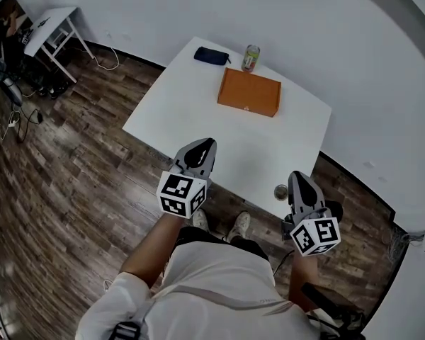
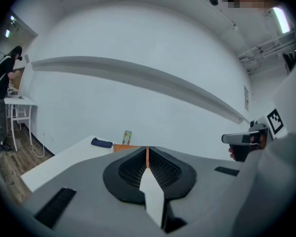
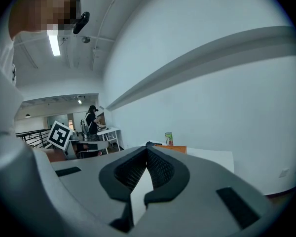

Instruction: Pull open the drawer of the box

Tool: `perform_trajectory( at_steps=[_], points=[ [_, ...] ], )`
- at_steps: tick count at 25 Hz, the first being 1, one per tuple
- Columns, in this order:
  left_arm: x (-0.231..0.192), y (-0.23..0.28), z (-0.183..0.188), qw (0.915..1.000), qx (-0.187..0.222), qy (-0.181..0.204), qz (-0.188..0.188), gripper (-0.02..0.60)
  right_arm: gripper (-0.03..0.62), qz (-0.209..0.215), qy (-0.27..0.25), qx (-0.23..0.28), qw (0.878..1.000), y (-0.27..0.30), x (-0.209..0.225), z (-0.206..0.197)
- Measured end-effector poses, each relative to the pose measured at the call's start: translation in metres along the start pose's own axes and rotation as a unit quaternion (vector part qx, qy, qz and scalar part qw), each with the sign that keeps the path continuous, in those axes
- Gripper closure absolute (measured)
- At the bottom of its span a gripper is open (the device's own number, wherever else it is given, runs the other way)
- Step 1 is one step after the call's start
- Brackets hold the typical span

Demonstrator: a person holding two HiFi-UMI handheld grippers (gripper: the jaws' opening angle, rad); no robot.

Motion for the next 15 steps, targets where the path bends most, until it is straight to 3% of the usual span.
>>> perform_trajectory(
  at_steps=[4, 15],
  points=[
    [-0.008, 0.048, -0.026, 0.9996, -0.025, 0.014, 0.005, 0.567, 0.592, -0.003, 0.001, -0.004, 1.0, -0.001, 0.024, -0.009],
    [-0.03, 0.183, -0.126, 0.9924, -0.122, 0.018, 0.001, 0.417, 0.592, -0.035, 0.029, -0.045, 0.998, 0.0, 0.078, -0.054]
  ],
)
Point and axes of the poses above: the fingertips, and each gripper's own axes: y forward along the fingers, x to its right, z out of its top, the point moved 5 cm from there along -y, backward along the fingers, and after that the axes turned 13 degrees about x, right-handed, at the moved point
